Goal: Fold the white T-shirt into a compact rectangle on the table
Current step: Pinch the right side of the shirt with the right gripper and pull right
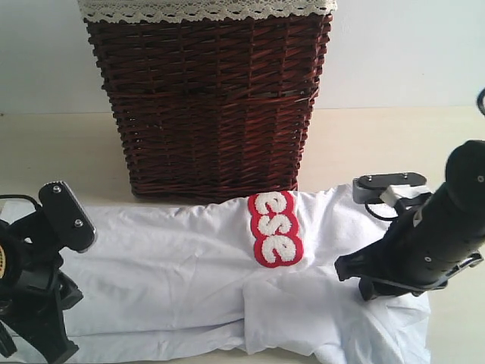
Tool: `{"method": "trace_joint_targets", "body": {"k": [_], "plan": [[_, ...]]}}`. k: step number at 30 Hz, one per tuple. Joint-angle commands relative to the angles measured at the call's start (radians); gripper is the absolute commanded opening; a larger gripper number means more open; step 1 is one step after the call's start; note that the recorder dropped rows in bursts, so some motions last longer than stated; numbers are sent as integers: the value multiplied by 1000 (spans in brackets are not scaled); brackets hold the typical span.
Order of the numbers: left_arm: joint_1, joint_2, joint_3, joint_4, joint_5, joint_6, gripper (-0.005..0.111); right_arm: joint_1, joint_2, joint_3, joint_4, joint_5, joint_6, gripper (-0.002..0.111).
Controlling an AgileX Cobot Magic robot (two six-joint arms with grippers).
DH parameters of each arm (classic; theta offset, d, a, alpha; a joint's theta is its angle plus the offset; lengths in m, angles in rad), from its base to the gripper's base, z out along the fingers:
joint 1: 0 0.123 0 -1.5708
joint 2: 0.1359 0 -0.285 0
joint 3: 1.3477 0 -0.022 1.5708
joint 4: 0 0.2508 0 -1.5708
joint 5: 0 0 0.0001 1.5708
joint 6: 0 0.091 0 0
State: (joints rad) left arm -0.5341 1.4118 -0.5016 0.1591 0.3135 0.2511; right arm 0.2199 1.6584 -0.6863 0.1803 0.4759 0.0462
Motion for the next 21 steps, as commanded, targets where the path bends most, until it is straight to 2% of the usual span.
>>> {"method": "trace_joint_targets", "body": {"k": [1, 6, 11, 16, 21], "plan": [[3, -8, 3, -13, -33, -23, 12, -57, -90, 75, 309, -50, -295, 45], [3, -8, 3, -24, -29, -26, 12, -114, -121, 148, 657, -78, -632, 45], [3, -8, 3, -48, -32, -26, 12, -182, -119, 213, 842, -110, -817, 45], [3, -8, 3, -48, -34, -26, 12, -200, -106, 226, 1121, -39, -1103, 45], [3, -8, 3, -52, -32, -26, 12, -200, -39, 230, 1173, -86, -1143, 45]]}}
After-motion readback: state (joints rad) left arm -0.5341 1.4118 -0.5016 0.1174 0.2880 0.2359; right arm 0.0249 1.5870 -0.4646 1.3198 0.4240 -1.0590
